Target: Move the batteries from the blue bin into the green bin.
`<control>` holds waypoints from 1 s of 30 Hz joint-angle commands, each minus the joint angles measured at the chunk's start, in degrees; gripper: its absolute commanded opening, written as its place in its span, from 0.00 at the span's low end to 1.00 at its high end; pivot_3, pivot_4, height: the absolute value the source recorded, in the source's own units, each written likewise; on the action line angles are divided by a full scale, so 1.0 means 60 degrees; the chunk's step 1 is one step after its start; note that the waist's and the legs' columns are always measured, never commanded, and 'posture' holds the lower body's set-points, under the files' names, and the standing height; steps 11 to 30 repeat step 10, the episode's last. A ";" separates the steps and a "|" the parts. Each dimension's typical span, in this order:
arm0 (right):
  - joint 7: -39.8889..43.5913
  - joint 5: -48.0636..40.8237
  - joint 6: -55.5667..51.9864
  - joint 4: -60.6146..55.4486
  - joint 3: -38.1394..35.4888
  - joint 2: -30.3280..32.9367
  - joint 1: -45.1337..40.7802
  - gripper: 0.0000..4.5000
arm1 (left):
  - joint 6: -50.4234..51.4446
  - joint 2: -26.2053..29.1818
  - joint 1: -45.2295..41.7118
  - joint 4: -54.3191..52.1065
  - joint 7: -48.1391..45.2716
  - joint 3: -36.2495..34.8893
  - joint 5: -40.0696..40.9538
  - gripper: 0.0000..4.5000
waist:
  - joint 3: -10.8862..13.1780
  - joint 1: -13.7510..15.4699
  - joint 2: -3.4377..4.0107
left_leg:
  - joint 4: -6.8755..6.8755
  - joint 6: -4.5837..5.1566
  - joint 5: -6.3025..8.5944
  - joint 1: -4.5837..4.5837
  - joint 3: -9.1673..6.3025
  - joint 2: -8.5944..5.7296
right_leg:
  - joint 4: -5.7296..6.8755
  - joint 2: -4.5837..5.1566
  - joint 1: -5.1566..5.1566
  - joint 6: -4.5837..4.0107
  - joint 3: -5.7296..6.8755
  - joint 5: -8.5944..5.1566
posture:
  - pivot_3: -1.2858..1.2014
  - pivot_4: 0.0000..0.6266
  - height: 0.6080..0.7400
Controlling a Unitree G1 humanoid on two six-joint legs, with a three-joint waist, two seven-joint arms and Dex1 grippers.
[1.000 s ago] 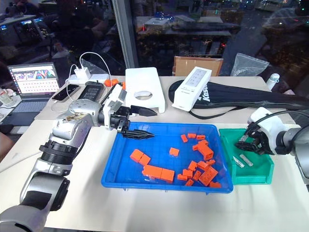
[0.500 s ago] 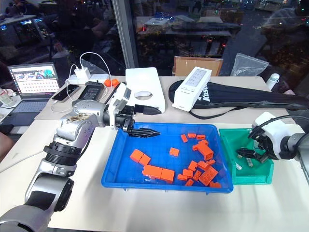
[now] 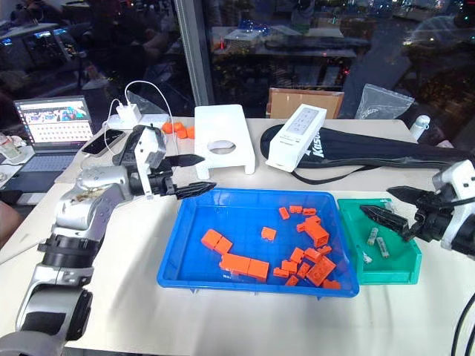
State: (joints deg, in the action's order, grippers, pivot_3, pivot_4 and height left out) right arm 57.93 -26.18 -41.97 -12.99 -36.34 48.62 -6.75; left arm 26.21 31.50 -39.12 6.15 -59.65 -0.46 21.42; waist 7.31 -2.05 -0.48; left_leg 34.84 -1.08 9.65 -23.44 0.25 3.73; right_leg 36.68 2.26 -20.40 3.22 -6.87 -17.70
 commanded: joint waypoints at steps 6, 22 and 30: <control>-0.0893 -0.0409 0.1487 0.0230 -0.0042 -0.0755 -0.0350 1.00 | 0.0118 0.0140 0.0658 -0.0800 0.0970 -0.0514 0.0119 1.00 | -0.0001 0.0036 0.0000 | -0.0001 -0.0002 0.0000 0.0010 0.0000 -0.0002 | -0.0001 0.0000 0.0014 0.0000 -0.0004 0.0000 | 0.52 0.24 0.79; -0.1036 -0.0407 0.1707 0.0518 0.0177 -0.0706 -0.0413 1.00 | 0.0355 0.0003 0.0348 -0.0460 0.1326 -0.0677 0.0285 1.00 | 0.0001 0.0044 -0.0003 | -0.0001 -0.0002 -0.0001 0.0010 -0.0001 -0.0002 | 0.0001 0.0000 0.0012 -0.0002 -0.0002 0.0001 | 0.52 0.24 0.79; -0.1036 -0.0407 0.1707 0.0518 0.0177 -0.0706 -0.0413 1.00 | 0.0355 0.0003 0.0348 -0.0460 0.1326 -0.0677 0.0285 1.00 | 0.0001 0.0044 -0.0003 | -0.0001 -0.0002 -0.0001 0.0010 -0.0001 -0.0002 | 0.0001 0.0000 0.0012 -0.0002 -0.0002 0.0001 | 0.52 0.24 0.79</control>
